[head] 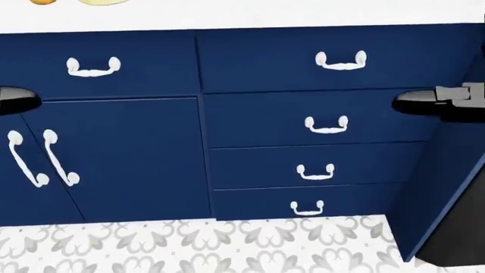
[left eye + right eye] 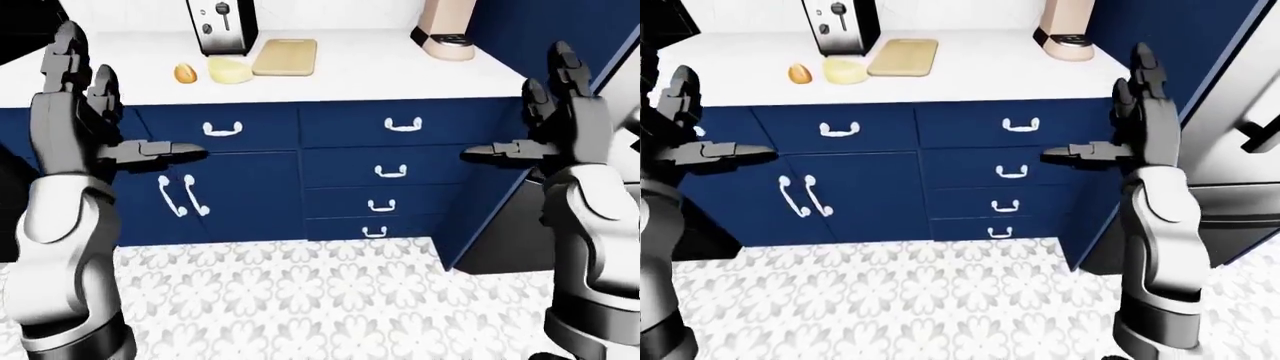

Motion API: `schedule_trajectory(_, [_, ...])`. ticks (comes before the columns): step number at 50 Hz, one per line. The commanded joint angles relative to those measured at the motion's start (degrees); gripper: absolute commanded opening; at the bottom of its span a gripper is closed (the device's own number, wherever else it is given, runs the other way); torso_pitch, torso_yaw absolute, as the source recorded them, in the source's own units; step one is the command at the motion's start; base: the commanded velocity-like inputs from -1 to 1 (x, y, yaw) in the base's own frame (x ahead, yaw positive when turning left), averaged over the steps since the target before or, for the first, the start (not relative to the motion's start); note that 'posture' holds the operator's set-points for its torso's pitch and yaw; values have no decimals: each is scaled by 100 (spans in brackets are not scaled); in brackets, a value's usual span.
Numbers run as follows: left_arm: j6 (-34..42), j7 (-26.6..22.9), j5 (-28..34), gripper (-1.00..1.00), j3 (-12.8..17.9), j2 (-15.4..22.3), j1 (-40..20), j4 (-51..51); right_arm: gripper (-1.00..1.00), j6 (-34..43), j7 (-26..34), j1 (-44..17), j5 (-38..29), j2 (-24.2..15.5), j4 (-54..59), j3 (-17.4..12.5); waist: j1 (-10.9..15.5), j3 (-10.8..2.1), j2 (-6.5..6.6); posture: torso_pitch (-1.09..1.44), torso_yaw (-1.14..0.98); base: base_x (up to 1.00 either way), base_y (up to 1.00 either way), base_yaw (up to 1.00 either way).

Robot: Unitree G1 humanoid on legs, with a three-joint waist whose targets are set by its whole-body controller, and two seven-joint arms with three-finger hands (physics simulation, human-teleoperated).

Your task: Place the bread and cheese on the cutting board.

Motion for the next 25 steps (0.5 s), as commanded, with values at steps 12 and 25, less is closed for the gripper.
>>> schedule_trajectory(12, [-47,128,-304,100,384,971,-805,424,100,-99,-5,-523,262,-741,-35,-252,-6,-71,-5,0,0,0,0,0])
schedule_trajectory(25, [-272,321,-546,100,438,1345,-852,696,100,-5,128,-651,264,-988,-127,-300,-86,-30,105,0,0,8,17,0])
